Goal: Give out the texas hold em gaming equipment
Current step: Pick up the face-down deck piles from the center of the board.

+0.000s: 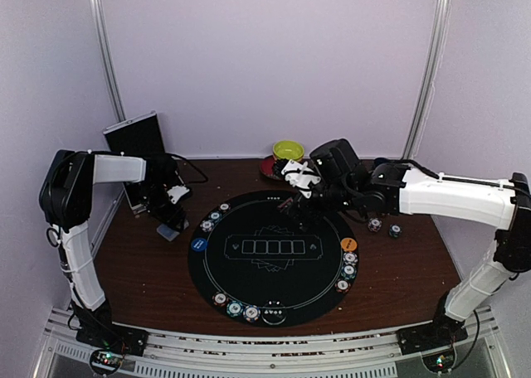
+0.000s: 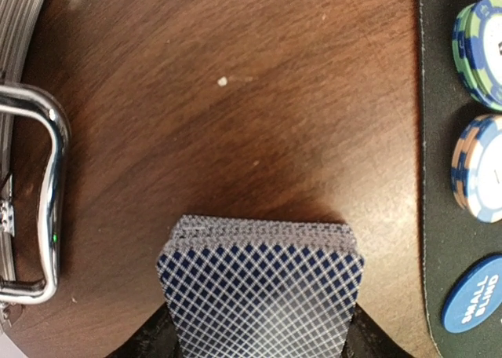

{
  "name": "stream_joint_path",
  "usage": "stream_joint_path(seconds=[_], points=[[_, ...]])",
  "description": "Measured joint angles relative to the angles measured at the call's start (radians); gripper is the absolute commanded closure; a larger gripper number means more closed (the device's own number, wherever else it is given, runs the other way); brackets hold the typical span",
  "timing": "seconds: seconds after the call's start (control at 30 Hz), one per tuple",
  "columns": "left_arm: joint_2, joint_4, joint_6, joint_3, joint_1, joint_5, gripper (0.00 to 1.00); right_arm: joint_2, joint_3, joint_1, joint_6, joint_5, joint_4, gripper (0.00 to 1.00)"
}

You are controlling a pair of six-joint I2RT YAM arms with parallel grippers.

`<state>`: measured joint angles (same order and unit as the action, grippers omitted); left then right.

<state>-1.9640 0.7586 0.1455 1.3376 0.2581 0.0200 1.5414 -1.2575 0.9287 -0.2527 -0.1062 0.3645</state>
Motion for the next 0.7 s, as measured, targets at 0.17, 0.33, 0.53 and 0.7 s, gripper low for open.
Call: stream_joint_path(seconds=[0.17, 0.33, 0.53, 0.7], points=[[0.008, 0.023, -0.005, 0.0, 0.0, -0.002, 0.41, 0.001, -0.002, -0.005, 0.008, 0.006, 0.005, 0.0], [0.02, 0.03, -0.01, 0.0, 0.0, -0.002, 0.4, 0.001, -0.005, -0.011, 0.017, 0.022, 0.007, 0.0], [0.042, 0.034, -0.021, 0.001, 0.0, -0.002, 0.39, 0.038, -0.068, -0.023, 0.05, 0.086, 0.031, 0.0], [0.046, 0.061, -0.029, 0.024, 0.0, 0.003, 0.39, 0.109, -0.141, -0.047, 0.105, 0.178, 0.049, 0.0]])
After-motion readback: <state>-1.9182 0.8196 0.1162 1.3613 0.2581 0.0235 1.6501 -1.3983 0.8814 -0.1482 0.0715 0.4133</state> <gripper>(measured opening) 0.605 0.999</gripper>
